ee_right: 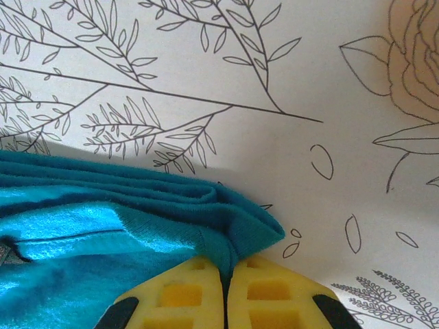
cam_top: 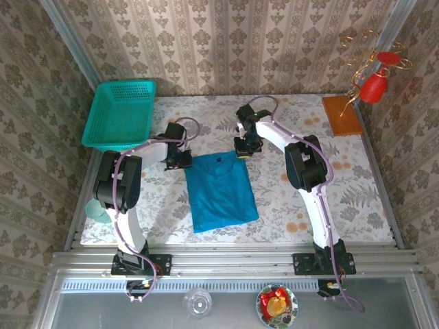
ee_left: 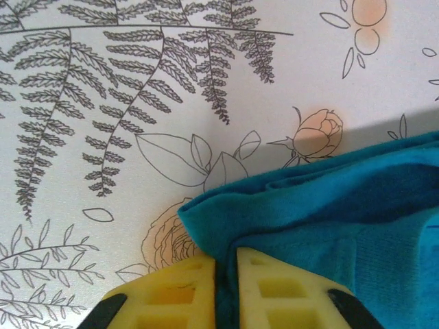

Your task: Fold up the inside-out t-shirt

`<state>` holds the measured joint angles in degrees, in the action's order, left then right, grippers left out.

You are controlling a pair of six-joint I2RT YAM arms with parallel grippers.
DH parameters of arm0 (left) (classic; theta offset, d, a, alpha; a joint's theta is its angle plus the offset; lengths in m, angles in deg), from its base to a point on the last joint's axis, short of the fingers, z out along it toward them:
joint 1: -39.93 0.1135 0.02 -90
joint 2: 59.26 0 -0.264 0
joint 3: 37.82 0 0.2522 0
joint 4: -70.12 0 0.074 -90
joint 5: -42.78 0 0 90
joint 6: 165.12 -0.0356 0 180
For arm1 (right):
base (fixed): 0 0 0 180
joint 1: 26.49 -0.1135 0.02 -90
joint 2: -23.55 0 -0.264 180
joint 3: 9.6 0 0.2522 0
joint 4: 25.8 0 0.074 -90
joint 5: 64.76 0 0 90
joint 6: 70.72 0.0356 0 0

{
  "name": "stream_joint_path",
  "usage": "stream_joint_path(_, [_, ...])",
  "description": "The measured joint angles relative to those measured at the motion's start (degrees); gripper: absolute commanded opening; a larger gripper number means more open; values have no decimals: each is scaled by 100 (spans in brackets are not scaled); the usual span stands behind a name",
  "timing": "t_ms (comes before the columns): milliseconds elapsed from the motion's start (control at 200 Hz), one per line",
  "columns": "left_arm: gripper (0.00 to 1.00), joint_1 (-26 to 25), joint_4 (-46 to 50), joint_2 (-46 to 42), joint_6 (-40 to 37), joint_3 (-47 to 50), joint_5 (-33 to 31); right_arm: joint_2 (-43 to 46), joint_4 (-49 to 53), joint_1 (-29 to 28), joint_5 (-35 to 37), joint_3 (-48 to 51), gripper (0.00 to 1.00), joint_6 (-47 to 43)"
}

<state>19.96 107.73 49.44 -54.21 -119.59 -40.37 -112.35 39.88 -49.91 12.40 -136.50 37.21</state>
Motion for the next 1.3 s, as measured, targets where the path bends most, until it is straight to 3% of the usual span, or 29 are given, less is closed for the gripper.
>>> stream_joint_path(230, [0, 0, -31, -2, 0, -2, 44, 68, -103, 0, 2, 125, 6, 2])
stream_joint_path(375, [0, -17, -216, -59, -20, 90, 81, 210, -282, 0, 83, 365, 0, 52])
stream_joint_path(700, [0, -229, -1268, -713, -428, 304, 538, 1401, -1161, 339, 391, 1792, 0, 494])
stream_joint_path(855, [0, -188, -1556, -994, -656, -120, 739, 1978, -1471, 546, 522, 1679, 0, 496])
stream_joint_path(1140, [0, 15, -1853, -1497, -1019, -1427, 1099, 2811, -1659, 807, 669, 597, 0, 328])
stream_joint_path(1300, [0, 46, -2190, -2107, -1049, -1368, 1392, 3504, -1812, 804, 601, 684, 0, 173])
